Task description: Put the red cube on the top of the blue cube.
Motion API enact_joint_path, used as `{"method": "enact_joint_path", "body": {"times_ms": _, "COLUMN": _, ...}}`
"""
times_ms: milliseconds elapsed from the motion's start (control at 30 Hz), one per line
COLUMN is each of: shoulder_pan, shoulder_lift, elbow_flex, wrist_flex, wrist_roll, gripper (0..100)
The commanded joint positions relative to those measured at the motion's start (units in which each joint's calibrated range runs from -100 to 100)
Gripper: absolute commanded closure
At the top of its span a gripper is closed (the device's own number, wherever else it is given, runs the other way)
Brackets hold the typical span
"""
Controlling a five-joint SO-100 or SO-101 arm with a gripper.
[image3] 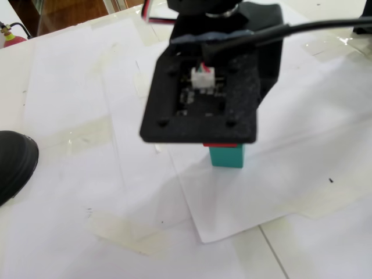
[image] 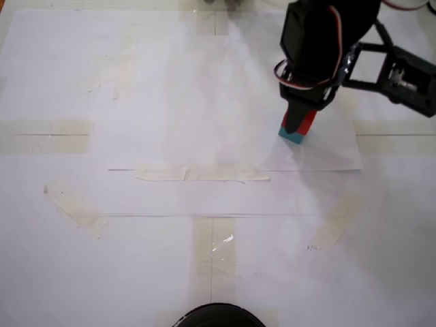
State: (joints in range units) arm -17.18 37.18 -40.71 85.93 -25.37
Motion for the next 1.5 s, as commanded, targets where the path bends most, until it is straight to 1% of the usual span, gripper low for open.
{"method": "enact_joint_path", "body": {"times_ms": 0, "shoulder_pan": 0.52, "shoulder_lift": -1.21, "elbow_flex": -4.81, "wrist_flex": -0.36, "wrist_roll": 0.24, "gripper": 83}}
{"method": "enact_joint_path", "body": {"times_ms": 333, "shoulder_pan": -0.23, "shoulder_lift": -1.21, "elbow_flex": -4.81, "wrist_flex": -0.44, "wrist_roll": 0.34, "gripper": 71}}
{"method": "enact_joint_path", "body": {"times_ms": 533, "shoulder_pan": -0.31, "shoulder_lift": -2.07, "elbow_flex": -4.81, "wrist_flex": 1.19, "wrist_roll": -0.63, "gripper": 66}}
{"method": "enact_joint_path", "body": {"times_ms": 933, "shoulder_pan": -2.2, "shoulder_lift": -4.05, "elbow_flex": -4.54, "wrist_flex": 4.12, "wrist_roll": -1.76, "gripper": 65}}
{"method": "enact_joint_path", "body": {"times_ms": 1167, "shoulder_pan": -3.41, "shoulder_lift": -4.22, "elbow_flex": -3.73, "wrist_flex": 4.37, "wrist_roll": -2.39, "gripper": 65}}
{"method": "enact_joint_path", "body": {"times_ms": 1300, "shoulder_pan": -3.18, "shoulder_lift": -3.7, "elbow_flex": -2.64, "wrist_flex": 2.9, "wrist_roll": -2.2, "gripper": 65}}
{"method": "enact_joint_path", "body": {"times_ms": 1467, "shoulder_pan": -2.58, "shoulder_lift": -4.22, "elbow_flex": -2.55, "wrist_flex": 3.96, "wrist_roll": -2.1, "gripper": 65}}
